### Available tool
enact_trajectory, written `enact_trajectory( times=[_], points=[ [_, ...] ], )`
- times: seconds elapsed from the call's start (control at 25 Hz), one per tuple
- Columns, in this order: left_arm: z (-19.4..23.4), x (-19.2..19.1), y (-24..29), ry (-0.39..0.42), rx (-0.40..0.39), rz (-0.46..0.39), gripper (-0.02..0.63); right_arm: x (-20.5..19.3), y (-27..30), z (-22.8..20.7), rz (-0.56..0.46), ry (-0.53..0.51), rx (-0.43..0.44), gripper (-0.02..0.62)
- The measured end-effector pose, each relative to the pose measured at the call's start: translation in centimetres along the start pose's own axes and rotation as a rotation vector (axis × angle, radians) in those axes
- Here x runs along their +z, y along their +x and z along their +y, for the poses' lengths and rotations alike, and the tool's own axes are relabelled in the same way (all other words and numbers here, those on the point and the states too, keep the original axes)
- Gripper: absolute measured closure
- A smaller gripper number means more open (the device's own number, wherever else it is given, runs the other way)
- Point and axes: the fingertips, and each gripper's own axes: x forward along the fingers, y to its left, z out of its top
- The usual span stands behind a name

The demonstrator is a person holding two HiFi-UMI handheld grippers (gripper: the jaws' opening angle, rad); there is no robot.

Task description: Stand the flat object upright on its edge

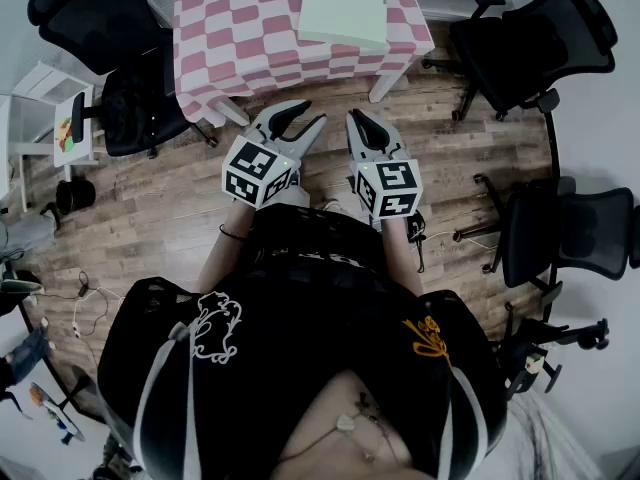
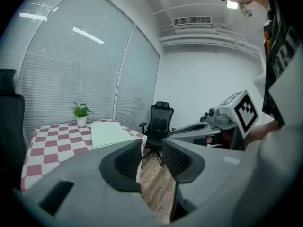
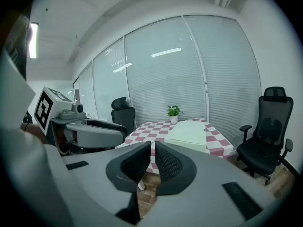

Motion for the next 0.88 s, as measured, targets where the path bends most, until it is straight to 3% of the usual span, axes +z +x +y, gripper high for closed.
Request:
enact_trajectory(
  times=[0.88],
  points=[
    [5.5, 0.5, 0.5, -0.005, -0.030, 0.007, 0.460, 0.7, 5.1, 0.3, 0.023, 0.022, -0.016, 0.561]
  ],
)
